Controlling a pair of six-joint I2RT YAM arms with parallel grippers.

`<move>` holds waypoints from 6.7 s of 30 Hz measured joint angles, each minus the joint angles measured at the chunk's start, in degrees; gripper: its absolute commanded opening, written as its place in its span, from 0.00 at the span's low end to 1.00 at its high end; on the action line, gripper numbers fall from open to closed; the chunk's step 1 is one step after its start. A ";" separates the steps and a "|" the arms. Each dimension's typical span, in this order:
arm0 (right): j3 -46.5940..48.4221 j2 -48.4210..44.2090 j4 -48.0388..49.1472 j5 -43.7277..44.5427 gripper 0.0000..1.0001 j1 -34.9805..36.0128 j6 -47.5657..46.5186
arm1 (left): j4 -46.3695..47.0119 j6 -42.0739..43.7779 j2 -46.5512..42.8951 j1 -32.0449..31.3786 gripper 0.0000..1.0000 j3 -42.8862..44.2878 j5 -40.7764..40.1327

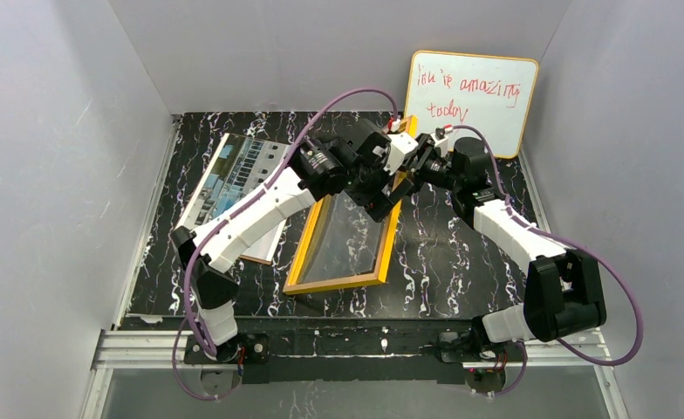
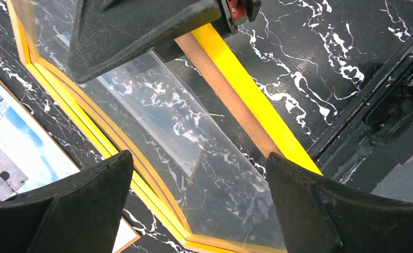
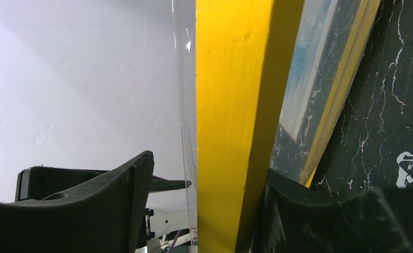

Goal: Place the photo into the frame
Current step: Pick up the photo frame item from the photo frame, then place the photo frame at the center of the board, then adjust the photo frame at the center of the board.

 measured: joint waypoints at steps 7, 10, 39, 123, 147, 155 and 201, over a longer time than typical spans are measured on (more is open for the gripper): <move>0.46 0.00 -1.20 0.50 0.68 0.22 -0.28 | -0.57 1.01 0.00 -1.68 0.75 -0.02 -5.55; 0.66 0.00 -1.86 0.66 0.68 0.39 -0.59 | -1.46 1.95 -0.11 -2.36 0.69 0.17 -7.87; 0.66 0.15 -1.88 0.79 0.67 0.52 -1.51 | -7.43 10.54 -3.19 -2.56 0.39 -2.01 -24.22; 30.16 35.32 -65.85 40.02 0.47 5.66 -51.80 | 7.98 15.10 -17.90 8.35 0.00 -8.72 -33.03; 21.38 25.20 -55.91 49.64 0.47 5.11 -37.35 | 10.97 15.67 -15.85 14.03 0.00 -8.28 -28.94; 37.70 33.57 -55.04 51.45 0.46 10.84 -35.08 | 12.59 14.01 -15.89 15.47 0.00 -11.41 -28.50; 37.73 42.77 -32.89 42.71 0.80 7.50 -27.19 | 8.48 7.39 -16.37 14.58 0.07 -19.80 -7.28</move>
